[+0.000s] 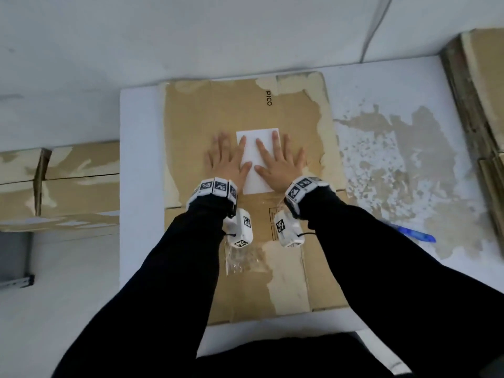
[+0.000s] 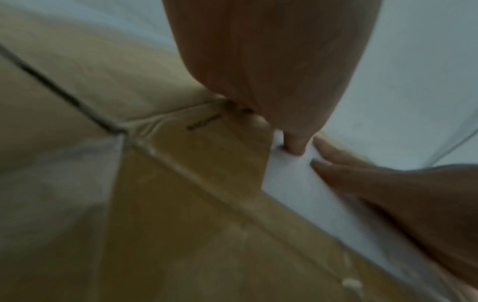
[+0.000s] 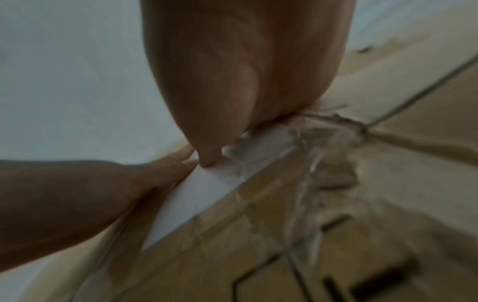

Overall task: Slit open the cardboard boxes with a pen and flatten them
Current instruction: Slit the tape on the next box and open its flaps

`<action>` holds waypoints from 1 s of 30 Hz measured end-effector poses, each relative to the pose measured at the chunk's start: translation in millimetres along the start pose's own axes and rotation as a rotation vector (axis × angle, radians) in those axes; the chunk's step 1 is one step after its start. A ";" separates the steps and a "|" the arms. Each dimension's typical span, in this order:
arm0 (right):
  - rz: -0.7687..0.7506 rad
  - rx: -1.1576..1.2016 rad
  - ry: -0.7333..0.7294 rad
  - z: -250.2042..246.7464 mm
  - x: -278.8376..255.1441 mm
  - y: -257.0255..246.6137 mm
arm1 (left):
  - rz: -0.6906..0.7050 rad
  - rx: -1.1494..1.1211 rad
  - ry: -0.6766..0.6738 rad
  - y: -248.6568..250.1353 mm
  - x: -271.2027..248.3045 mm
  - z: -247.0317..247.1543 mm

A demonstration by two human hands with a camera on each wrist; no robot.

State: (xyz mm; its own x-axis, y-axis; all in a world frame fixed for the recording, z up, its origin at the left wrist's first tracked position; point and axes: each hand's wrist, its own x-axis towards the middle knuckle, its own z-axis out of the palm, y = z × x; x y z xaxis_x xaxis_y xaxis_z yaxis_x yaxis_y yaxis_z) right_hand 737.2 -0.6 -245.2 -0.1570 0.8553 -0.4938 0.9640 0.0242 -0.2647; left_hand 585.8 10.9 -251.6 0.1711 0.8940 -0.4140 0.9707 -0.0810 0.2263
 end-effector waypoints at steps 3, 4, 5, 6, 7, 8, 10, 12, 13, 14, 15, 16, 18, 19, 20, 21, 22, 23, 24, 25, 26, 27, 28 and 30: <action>0.001 -0.008 0.010 4.7 4.4 4.3 | 0.010 0.006 -0.010 -3.5 5.4 8.5; 0.003 0.001 0.009 4.7 5.3 4.4 | 0.014 -0.003 -0.015 -3.0 5.3 7.3; 0.002 0.013 0.006 4.0 5.3 4.1 | 0.018 -0.015 -0.020 -1.7 4.5 4.7; -0.001 0.026 0.009 3.4 3.9 5.5 | 0.014 -0.029 -0.025 -1.2 2.7 2.0; 0.004 0.043 0.024 2.4 1.6 8.7 | -0.003 -0.044 -0.021 -2.5 -0.2 -0.6; 0.026 0.062 0.046 0.9 -2.5 14.8 | -0.037 -0.060 -0.003 -6.2 -5.0 -2.9; 0.119 0.120 0.087 0.6 -20.1 36.8 | -0.152 -0.106 0.044 -21.2 -25.6 -3.3; 0.245 0.174 0.131 4.2 -45.7 65.0 | -0.264 -0.145 0.079 -42.2 -53.3 0.9; 0.298 0.208 0.176 6.7 -59.3 77.4 | -0.311 -0.164 0.101 -52.0 -67.1 4.0; 0.338 0.265 0.238 10.0 -72.8 86.8 | -0.351 -0.187 0.125 -59.4 -80.5 7.6; 0.365 0.346 0.318 14.8 -84.1 93.5 | -0.383 -0.218 0.156 -63.5 -92.6 11.3; 0.389 0.434 0.399 19.4 -94.1 96.1 | -0.406 -0.264 0.200 -64.4 -103.2 14.6; 0.441 0.620 0.512 23.9 -106.7 94.4 | -0.465 -0.418 0.335 -60.9 -115.7 21.6; 0.487 0.704 0.528 24.0 -110.0 93.6 | -0.527 -0.502 0.399 -58.2 -120.5 22.1; 0.545 0.758 0.508 22.0 -113.0 92.9 | -0.613 -0.570 0.443 -57.5 -124.4 20.2; 0.593 0.781 0.469 20.9 -115.3 93.6 | -0.700 -0.633 0.450 -60.5 -127.3 18.0; 0.608 0.776 0.414 19.9 -117.8 94.4 | -0.760 -0.705 0.418 -65.1 -130.4 15.7; 0.583 0.753 0.362 20.1 -121.0 94.7 | -0.770 -0.774 0.373 -71.1 -134.2 14.3; 0.534 0.720 0.328 20.3 -125.1 93.8 | -0.739 -0.823 0.342 -76.9 -138.9 13.9; 0.489 0.689 0.322 21.4 -128.7 92.4 | -0.695 -0.846 0.340 -82.1 -143.4 14.7; 0.451 0.664 0.339 21.9 -133.4 89.7 | -0.655 -0.848 0.364 -84.2 -148.6 14.9; 0.419 0.648 0.363 22.6 -138.0 87.5 | -0.627 -0.839 0.398 -82.4 -154.3 14.5; 0.388 0.632 0.382 21.6 -143.0 84.7 | -0.608 -0.824 0.441 -77.6 -160.5 12.4; 0.336 0.635 0.408 14.0 -154.8 83.5 | -0.567 -0.790 0.532 -64.6 -173.4 5.8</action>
State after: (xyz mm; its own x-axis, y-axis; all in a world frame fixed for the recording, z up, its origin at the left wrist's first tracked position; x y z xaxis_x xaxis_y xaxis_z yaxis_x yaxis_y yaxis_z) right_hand 839.0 -138.2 -202.4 0.3263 0.8883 -0.3231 0.6215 -0.4592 -0.6348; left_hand 494.4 -141.5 -199.6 -0.5422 0.8031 -0.2471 0.4720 0.5344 0.7012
